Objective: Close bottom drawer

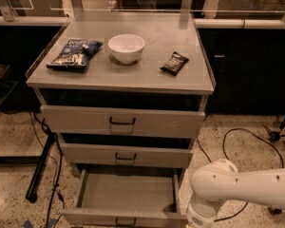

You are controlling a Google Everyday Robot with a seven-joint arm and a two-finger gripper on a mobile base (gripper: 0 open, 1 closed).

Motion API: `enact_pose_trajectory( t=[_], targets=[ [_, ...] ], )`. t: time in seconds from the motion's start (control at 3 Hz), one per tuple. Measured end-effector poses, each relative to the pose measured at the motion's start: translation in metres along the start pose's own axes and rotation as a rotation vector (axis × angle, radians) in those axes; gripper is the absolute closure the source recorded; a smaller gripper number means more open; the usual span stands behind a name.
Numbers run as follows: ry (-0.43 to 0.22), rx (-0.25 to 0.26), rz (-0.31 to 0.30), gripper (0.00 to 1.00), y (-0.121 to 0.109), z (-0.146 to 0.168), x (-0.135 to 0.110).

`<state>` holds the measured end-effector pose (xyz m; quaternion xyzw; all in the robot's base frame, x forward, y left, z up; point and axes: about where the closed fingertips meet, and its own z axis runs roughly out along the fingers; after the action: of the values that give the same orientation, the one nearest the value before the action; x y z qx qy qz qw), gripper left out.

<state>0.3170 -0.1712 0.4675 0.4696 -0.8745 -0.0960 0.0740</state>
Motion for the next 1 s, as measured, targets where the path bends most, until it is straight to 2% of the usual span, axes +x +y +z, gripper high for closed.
enact_pose_trajectory(
  t=[0.33,0.67,1.0],
  targets=[
    [0.033,-0.014,0.027,1.00,-0.012,0.050,-0.003],
    [0.043,-0.054,0.064,1.00,-0.023,0.091,-0.008],
    [0.051,-0.074,0.068,1.00,-0.020,0.101,-0.006]
  ],
)
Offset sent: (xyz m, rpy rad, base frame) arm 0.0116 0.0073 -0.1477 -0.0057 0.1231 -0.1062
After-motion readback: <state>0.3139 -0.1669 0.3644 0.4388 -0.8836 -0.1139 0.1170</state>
